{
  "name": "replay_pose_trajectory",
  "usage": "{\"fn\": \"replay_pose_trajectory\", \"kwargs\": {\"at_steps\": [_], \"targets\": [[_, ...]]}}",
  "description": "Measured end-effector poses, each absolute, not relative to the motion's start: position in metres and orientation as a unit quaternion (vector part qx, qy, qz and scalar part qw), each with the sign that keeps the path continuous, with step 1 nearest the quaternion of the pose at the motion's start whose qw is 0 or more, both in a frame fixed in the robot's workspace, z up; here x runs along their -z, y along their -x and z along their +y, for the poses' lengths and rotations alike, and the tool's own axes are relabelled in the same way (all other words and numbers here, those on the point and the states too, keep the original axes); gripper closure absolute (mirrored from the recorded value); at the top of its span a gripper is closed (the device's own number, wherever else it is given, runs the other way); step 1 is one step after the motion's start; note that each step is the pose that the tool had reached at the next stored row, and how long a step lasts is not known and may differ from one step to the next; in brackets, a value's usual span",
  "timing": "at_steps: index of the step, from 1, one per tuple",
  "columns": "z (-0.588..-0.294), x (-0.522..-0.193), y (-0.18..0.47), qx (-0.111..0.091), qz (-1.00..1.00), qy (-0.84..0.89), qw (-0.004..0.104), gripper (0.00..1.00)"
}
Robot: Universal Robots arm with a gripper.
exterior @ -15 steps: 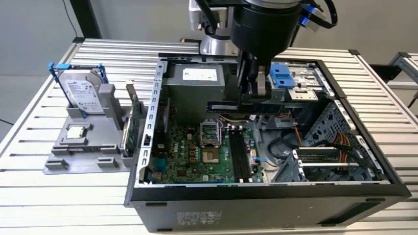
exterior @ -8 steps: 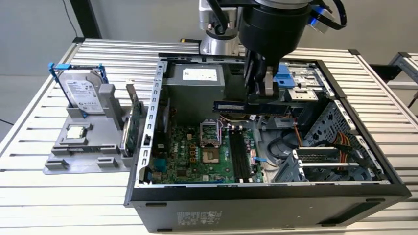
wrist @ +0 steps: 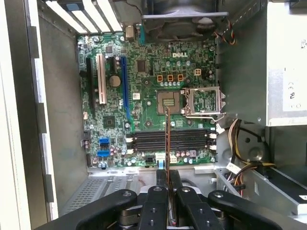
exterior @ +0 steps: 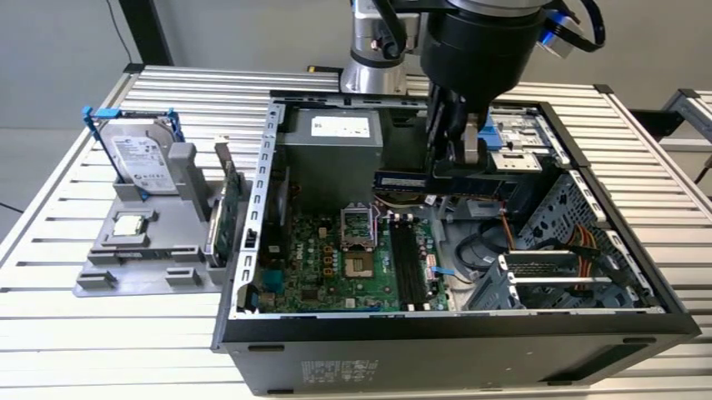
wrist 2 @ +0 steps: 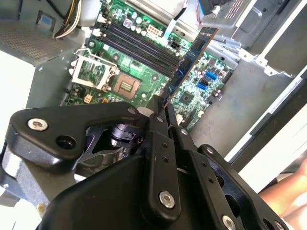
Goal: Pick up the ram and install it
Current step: 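Pick up the ram and move it above insertion slot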
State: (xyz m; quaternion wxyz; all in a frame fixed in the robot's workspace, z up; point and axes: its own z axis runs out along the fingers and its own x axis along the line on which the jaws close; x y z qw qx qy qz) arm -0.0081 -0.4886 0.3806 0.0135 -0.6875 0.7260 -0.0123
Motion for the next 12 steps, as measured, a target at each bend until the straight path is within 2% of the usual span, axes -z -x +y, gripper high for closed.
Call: {"fn": "replay_pose_trajectory", "kwargs": {"at_steps": [12], "targets": [[-0.4884,-0.3805,0.0007,0.012,0.726,0.688,0.014,1.0]]}}
